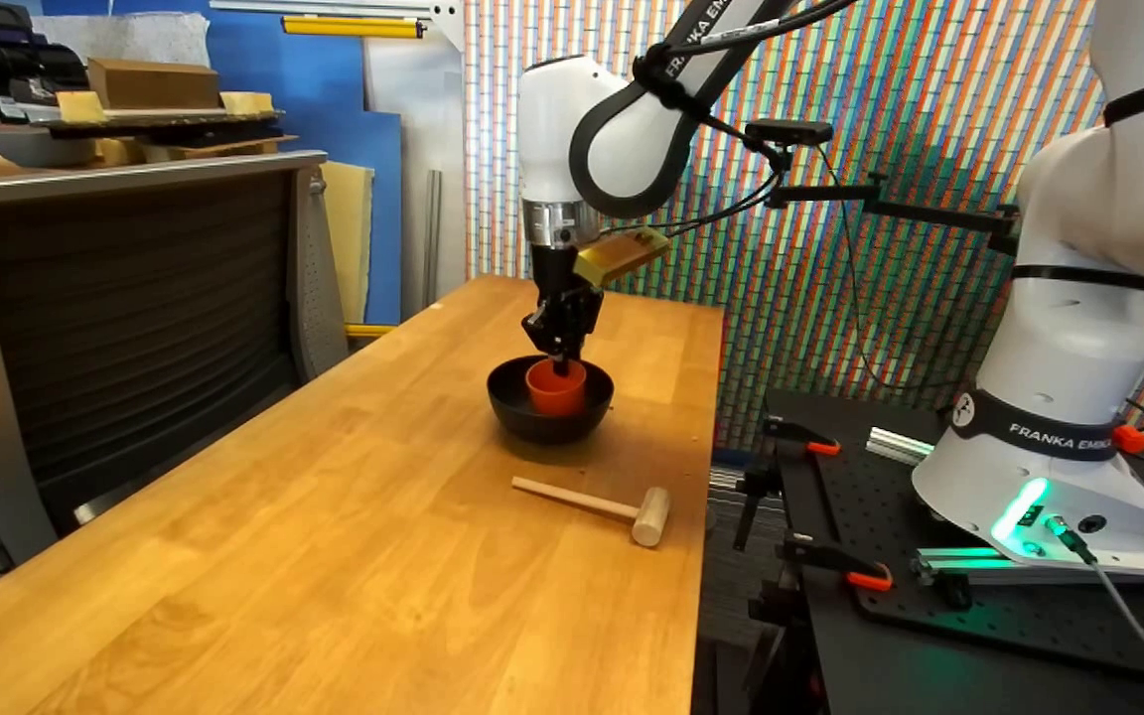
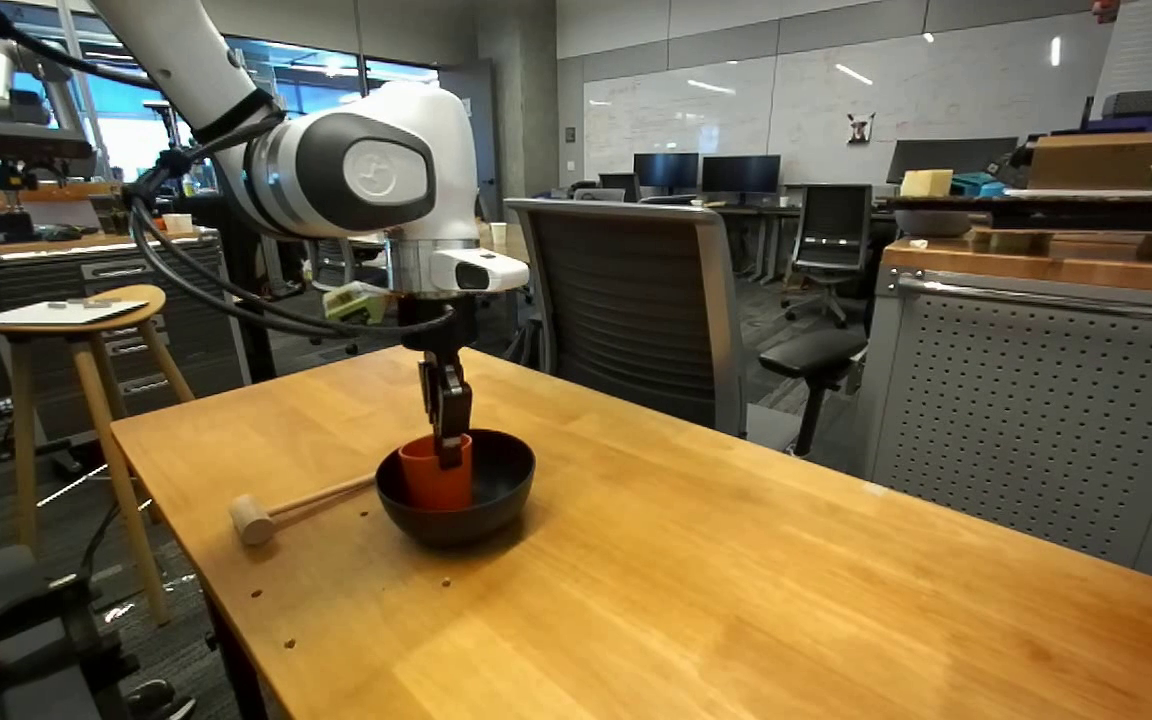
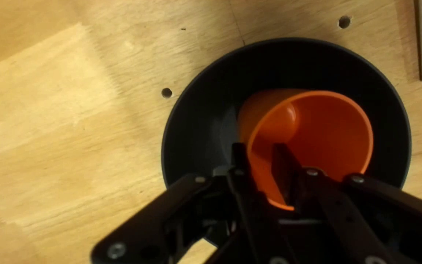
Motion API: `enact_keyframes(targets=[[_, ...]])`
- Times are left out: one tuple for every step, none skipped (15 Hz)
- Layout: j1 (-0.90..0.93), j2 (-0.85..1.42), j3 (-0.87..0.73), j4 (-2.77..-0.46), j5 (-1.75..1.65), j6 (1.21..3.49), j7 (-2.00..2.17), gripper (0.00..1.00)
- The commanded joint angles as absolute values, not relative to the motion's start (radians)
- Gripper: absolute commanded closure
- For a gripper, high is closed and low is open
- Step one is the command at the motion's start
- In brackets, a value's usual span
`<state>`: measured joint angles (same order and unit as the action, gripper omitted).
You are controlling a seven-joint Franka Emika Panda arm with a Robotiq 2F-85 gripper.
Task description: Put the cup in the bowl
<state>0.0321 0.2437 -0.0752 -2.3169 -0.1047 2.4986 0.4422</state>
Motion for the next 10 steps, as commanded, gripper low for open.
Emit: enact_keyframes(targets=[[0.037, 0.148, -0.066, -2.33, -0.107, 2.472, 0.36, 0.42], [0.037, 0.098, -0.057, -2.345, -0.098, 2.457, 0.327, 0.33], [0.036, 0.051, -0.049, -2.355, -0.092, 2.446, 0.298, 0.27], [0.031, -0.003, -0.038, -2.359, -0.074, 2.423, 0.258, 0.2], [0.025, -0.041, -0.027, -2.354, -0.041, 2.392, 0.209, 0.11], [0.022, -0.084, -0.017, -2.344, 0.002, 2.341, 0.137, 0.05], [0.025, -0.129, -0.013, -2.329, 0.062, 2.26, 0.051, 0.0], [0.023, -0.016, -0.017, -2.312, -0.018, 2.356, 0.181, 0.0], [0.023, -0.053, -0.013, -2.312, -0.004, 2.328, 0.162, 0.07], [0.023, -0.064, -0.013, -2.317, -0.005, 2.327, 0.164, 0.0]])
